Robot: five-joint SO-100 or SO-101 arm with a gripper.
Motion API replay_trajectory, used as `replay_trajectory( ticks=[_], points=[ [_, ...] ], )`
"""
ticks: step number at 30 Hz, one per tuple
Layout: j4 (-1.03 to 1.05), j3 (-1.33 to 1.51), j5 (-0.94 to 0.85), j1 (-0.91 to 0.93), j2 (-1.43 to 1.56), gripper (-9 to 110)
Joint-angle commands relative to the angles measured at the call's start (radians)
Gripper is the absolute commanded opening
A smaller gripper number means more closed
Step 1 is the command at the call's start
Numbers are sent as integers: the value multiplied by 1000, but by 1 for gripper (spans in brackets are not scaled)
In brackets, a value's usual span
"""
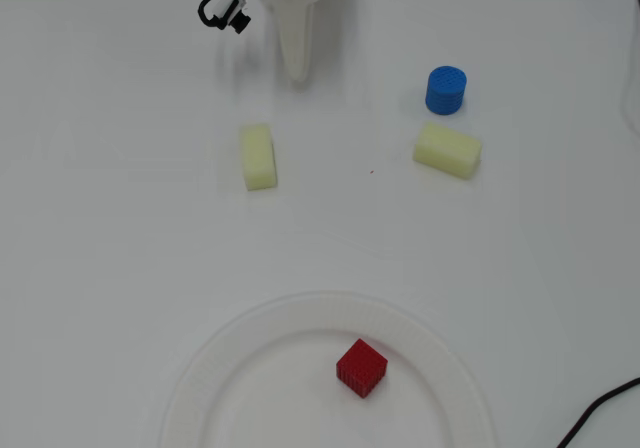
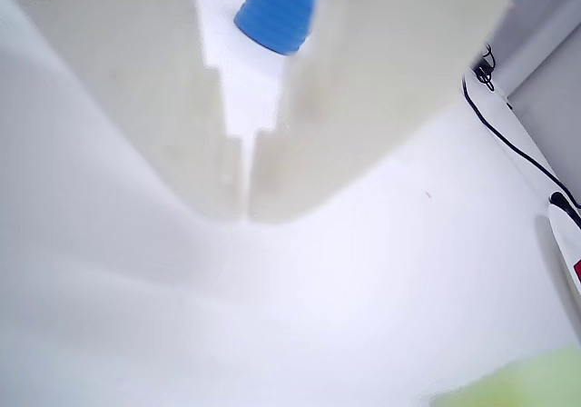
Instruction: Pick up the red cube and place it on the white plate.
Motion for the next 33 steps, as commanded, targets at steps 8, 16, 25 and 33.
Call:
replay_trajectory(
  ticks=[8,16,25,33],
  points=[
    [6,-2,-2,-72,5,0],
    [6,-2,60,-3,3,1],
    [6,-2,55,-3,3,3],
    [6,-2,55,-3,3,3]
  ],
)
